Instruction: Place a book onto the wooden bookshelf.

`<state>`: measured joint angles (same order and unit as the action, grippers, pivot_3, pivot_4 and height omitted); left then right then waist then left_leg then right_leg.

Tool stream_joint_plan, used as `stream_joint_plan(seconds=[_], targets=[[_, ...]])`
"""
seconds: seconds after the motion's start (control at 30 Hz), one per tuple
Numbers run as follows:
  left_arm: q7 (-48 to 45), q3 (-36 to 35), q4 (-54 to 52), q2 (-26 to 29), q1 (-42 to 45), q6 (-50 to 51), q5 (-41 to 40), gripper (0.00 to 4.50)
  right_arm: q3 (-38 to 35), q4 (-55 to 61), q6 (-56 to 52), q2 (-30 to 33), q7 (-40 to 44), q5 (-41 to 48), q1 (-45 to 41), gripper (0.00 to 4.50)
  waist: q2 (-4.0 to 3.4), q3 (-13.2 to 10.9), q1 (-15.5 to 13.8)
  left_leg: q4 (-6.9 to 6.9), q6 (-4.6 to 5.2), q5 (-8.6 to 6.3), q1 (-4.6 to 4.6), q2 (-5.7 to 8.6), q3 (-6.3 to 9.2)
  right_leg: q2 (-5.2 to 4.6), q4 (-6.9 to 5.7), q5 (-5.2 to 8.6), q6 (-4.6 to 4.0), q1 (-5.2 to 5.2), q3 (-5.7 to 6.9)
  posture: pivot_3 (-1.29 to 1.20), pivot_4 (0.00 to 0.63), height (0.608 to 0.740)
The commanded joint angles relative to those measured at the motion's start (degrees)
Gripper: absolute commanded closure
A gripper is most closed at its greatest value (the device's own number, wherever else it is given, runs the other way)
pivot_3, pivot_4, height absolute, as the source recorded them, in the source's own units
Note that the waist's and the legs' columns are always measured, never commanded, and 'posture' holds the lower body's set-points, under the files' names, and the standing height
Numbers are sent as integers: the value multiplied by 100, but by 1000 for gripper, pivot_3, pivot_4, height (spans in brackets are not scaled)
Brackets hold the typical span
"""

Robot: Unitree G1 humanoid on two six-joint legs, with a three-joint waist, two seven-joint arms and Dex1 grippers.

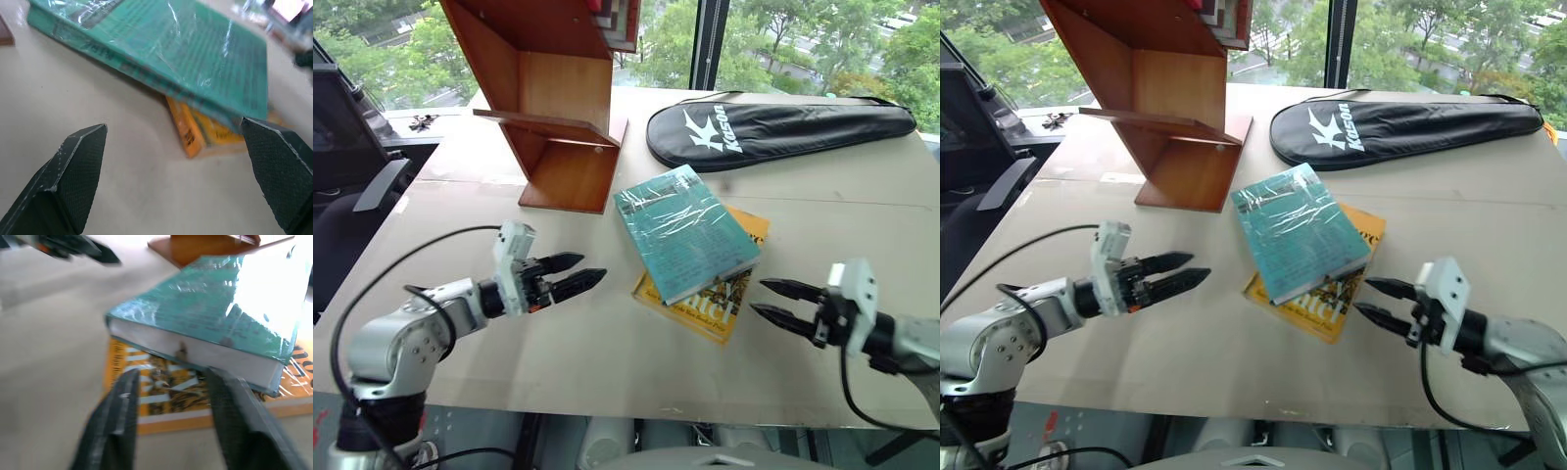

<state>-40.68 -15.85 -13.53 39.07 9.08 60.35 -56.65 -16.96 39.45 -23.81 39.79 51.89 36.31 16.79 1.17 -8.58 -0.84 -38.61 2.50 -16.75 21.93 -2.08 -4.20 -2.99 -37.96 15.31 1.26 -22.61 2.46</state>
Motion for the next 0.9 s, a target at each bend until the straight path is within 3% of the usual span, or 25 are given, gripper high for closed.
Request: stream_joint_plan(seconds=[0.03, 0.1, 0.3, 0.6, 0.8, 0.9], targets=[[910, -373, 716, -381, 544, 1166, -979, 0, -705, 559, 481, -145, 3, 406, 111, 791, 1, 0, 28, -4, 1, 0, -1, 0, 1, 1, -3, 0, 0, 2, 0, 0, 150, 740], [1422, -483, 1256, -659, 932, 1644, -1207, 0, -846, 688, 443, -130, -151, 557, 59, 27, 4, 1, 61, -10, 0, 0, -8, -2, 1, 8, -7, -1, 1, 5, -5, 0, 150, 740], [3174, -1192, 2950, -1698, 2007, 2254, -1667, 0, -957, 1041, 250, -11, -509, 789, 124, 27, 8, 0, 7, -32, -2, 1, -7, -1, 5, 15, -14, -1, 0, 14, -6, 0, 150, 740], [3545, -1173, 3933, -3134, 2631, 1519, -1177, 0, -1013, 1285, 346, -135, -833, 728, 528, 27, 10, 4, -55, -46, -1, 1, -10, 9, 10, 8, -7, -2, 2, 33, 2, 0, 150, 740], [3416, -1229, 4134, -3348, 2757, 1421, -1026, 2634, -1004, 1279, 491, -235, -904, 552, 733, 0, -3, 12, -20, -46, -1, 1, -20, 8, 12, 14, -8, -1, 2, 43, 2, 0, 150, 740], [3524, -1458, 3656, -3353, 2633, 1651, -1416, 3995, -985, 1189, 592, -271, -849, 467, 825, 0, -3, 12, -23, -50, -1, 1, -19, 8, 14, 12, -8, -2, 2, 45, 3, 0, 150, 740]])
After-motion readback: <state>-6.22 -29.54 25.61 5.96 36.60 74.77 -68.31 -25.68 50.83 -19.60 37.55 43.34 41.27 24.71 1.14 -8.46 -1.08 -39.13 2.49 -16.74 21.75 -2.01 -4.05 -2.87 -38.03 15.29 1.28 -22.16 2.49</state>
